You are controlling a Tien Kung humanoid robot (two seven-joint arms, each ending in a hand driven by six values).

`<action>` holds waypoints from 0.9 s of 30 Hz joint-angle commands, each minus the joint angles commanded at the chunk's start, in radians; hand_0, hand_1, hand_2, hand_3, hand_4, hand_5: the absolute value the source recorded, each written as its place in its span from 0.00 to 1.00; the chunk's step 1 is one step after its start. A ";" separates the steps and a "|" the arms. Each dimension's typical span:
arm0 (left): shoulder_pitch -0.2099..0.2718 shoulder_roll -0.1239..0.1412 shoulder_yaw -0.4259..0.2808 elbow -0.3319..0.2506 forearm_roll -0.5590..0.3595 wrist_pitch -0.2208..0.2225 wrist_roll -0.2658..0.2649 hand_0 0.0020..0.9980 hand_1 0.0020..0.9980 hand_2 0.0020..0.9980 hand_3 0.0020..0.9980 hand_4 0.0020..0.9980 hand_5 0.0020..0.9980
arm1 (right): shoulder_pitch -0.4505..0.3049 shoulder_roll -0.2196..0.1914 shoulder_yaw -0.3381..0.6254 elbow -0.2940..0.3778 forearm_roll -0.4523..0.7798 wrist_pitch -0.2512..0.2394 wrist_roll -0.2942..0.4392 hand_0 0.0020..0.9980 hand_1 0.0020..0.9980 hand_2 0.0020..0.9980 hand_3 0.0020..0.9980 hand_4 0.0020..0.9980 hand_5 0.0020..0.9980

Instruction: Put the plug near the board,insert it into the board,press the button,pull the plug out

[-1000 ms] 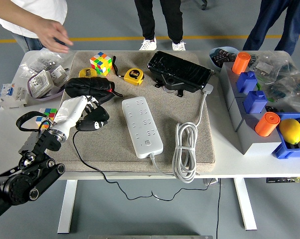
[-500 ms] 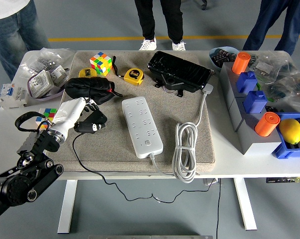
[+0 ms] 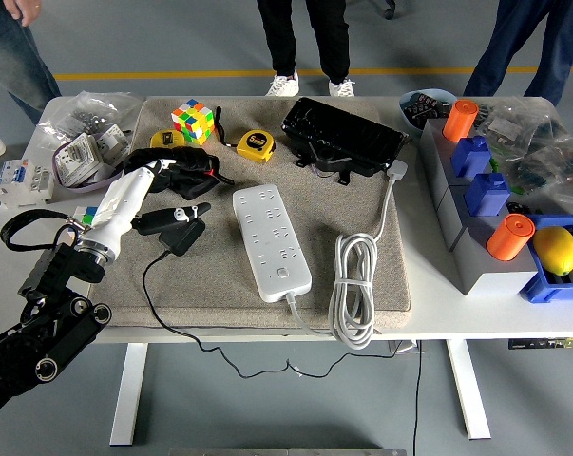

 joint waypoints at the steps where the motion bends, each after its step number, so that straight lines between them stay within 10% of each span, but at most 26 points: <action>1: 0.008 -0.003 -0.010 -0.003 -0.034 0.008 -0.029 0.66 0.73 0.74 0.75 1.00 0.48 | 0.001 0.000 -0.002 -0.003 0.003 0.000 -0.002 0.62 0.61 0.57 0.54 0.67 0.16; 8: 0.044 -0.016 -0.106 -0.010 -0.296 0.016 -0.116 0.66 0.70 0.72 0.73 0.98 0.42 | 0.005 0.006 -0.014 -0.018 0.012 -0.002 -0.026 0.62 0.61 0.57 0.54 0.67 0.17; 27: 0.048 -0.007 -0.207 -0.026 -0.410 0.007 -0.117 0.61 0.65 0.62 0.64 0.90 0.33 | 0.019 0.016 0.004 -0.034 0.007 -0.008 -0.048 0.61 0.62 0.57 0.54 0.68 0.18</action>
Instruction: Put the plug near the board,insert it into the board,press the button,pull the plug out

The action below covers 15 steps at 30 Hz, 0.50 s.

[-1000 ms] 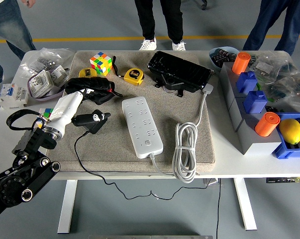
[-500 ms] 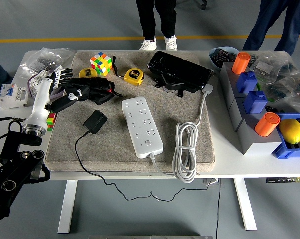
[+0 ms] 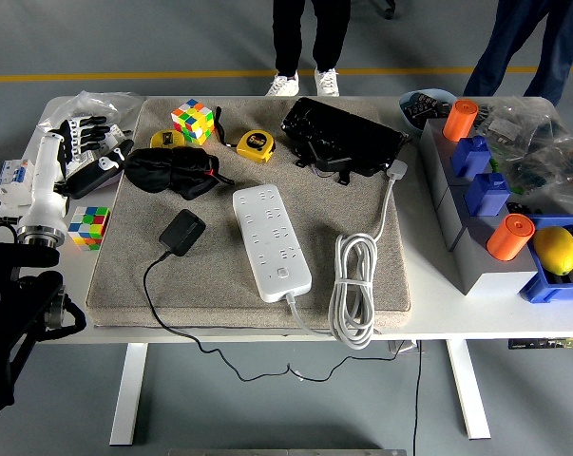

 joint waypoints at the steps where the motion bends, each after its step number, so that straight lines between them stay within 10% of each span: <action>1: 0.000 0.000 0.001 -0.001 0.002 -0.001 0.003 0.61 0.64 0.62 0.63 0.89 0.32 | 0.000 0.001 0.000 -0.001 0.000 0.000 -0.001 0.61 0.62 0.57 0.54 0.68 0.18; 15: 0.001 0.002 0.001 -0.011 0.010 -0.010 0.021 0.60 0.63 0.61 0.63 0.88 0.31 | 0.004 0.008 -0.002 -0.003 -0.003 -0.001 -0.015 0.61 0.62 0.58 0.54 0.69 0.22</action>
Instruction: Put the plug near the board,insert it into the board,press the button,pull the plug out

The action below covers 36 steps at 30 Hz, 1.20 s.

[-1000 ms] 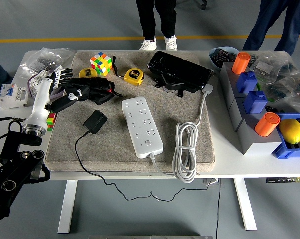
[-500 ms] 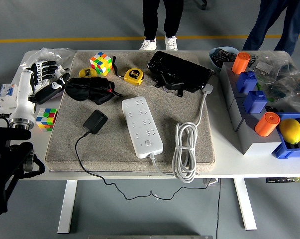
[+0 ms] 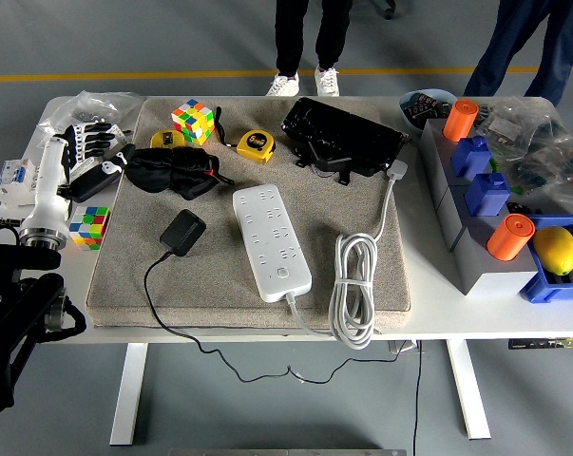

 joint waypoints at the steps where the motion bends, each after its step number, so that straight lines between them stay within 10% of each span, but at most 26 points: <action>1: 0.000 0.000 0.001 -0.001 0.000 -0.001 0.002 0.60 0.63 0.61 0.63 0.88 0.31 | 0.000 0.001 -0.002 0.000 -0.001 0.000 -0.002 0.61 0.62 0.58 0.54 0.69 0.22; 36: 0.008 -0.005 0.009 -0.018 0.011 -0.020 0.038 0.61 0.62 0.62 0.63 0.87 0.32 | -0.021 0.016 0.021 0.001 -0.007 0.007 -0.035 0.61 0.63 0.59 0.54 0.71 0.25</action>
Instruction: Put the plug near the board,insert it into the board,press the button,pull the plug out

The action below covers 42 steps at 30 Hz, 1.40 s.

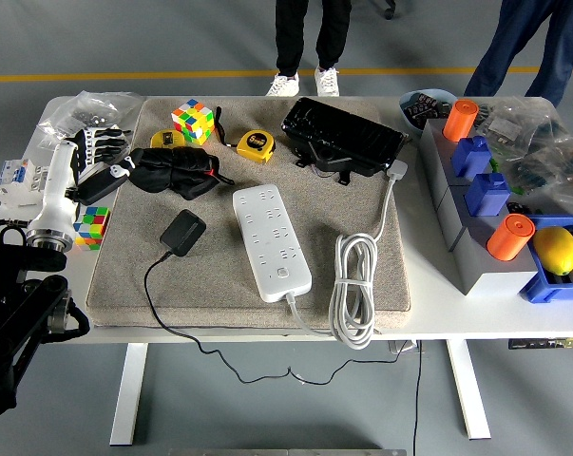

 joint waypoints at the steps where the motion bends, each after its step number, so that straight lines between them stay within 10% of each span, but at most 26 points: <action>1: 0.000 0.000 0.000 0.000 0.000 -0.001 0.001 0.61 0.62 0.62 0.63 0.87 0.32 | 0.000 0.000 0.000 0.001 -0.001 0.001 0.000 0.61 0.63 0.59 0.54 0.71 0.25; 42: 0.003 -0.003 0.004 -0.007 0.002 -0.005 0.017 0.61 0.62 0.62 0.63 0.86 0.32 | -0.008 -0.006 -0.013 0.000 0.002 -0.003 -0.002 0.61 0.64 0.59 0.54 0.74 0.28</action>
